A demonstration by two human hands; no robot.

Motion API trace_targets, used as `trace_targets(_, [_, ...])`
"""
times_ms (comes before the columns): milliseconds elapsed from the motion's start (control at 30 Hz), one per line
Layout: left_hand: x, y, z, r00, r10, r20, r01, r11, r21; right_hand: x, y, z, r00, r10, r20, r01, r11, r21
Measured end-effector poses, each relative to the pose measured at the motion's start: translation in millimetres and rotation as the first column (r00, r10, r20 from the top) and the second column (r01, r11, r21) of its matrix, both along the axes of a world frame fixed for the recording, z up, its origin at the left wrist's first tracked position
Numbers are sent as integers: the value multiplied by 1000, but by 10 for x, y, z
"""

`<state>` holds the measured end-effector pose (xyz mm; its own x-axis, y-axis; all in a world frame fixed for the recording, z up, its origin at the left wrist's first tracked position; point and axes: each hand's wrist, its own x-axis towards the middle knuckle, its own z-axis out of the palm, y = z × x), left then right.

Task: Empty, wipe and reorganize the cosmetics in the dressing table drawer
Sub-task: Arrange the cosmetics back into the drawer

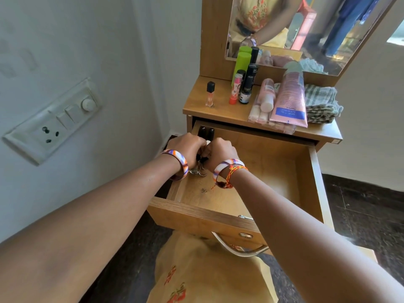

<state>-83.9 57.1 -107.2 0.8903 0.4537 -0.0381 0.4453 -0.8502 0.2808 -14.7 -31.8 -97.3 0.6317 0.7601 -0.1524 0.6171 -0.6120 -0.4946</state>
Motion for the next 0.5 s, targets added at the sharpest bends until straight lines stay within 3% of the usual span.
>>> trace_targets(333, [-28, 10, 227, 991, -49, -125, 47, 999, -13, 144, -67, 85, 995, 74, -62, -77, 996, -43])
trace_targets(500, [176, 65, 734, 998, -28, 54, 33, 994, -105, 500, 5, 443, 997, 12, 79, -18, 996, 82])
